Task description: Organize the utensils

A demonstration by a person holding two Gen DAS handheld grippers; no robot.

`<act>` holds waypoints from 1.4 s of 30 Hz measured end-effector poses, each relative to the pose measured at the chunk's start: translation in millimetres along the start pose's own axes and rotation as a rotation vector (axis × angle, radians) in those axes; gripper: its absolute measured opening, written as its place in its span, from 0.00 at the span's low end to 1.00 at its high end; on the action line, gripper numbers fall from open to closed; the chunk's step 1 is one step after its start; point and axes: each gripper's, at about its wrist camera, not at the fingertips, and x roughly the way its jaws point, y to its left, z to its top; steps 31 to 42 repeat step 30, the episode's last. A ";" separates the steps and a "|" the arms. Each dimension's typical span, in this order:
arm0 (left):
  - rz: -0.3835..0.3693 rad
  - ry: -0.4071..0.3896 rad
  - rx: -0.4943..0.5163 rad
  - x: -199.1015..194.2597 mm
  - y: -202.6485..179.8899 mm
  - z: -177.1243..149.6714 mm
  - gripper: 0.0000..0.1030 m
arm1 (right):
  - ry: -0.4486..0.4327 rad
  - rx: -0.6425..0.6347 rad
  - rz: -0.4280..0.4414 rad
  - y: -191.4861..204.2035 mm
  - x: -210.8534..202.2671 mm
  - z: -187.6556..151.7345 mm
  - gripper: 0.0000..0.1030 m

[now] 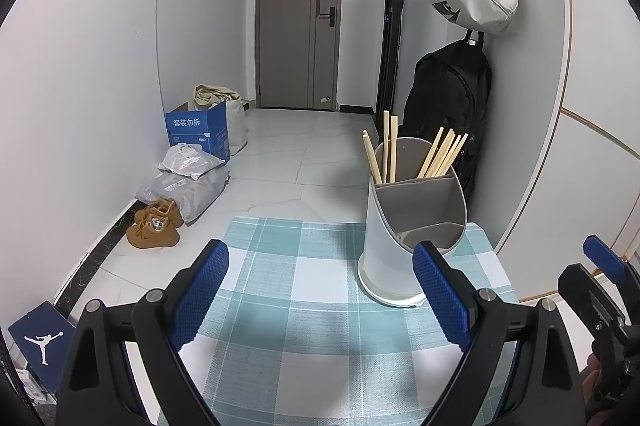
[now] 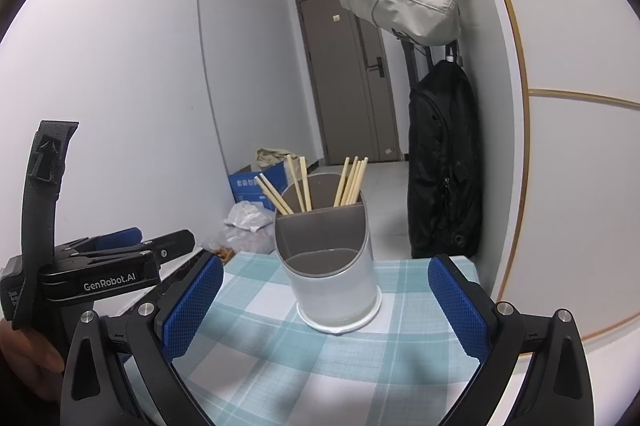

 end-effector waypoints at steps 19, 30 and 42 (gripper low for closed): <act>0.007 0.009 0.000 2.1 -1.4 -2.5 0.88 | 0.002 0.003 -0.002 -0.2 0.1 -0.5 1.00; -0.006 0.016 0.020 3.5 -5.0 -5.2 0.88 | 0.005 0.008 -0.003 -0.4 -0.3 -0.8 1.00; -0.006 0.016 0.020 3.5 -5.0 -5.2 0.88 | 0.005 0.008 -0.003 -0.4 -0.3 -0.8 1.00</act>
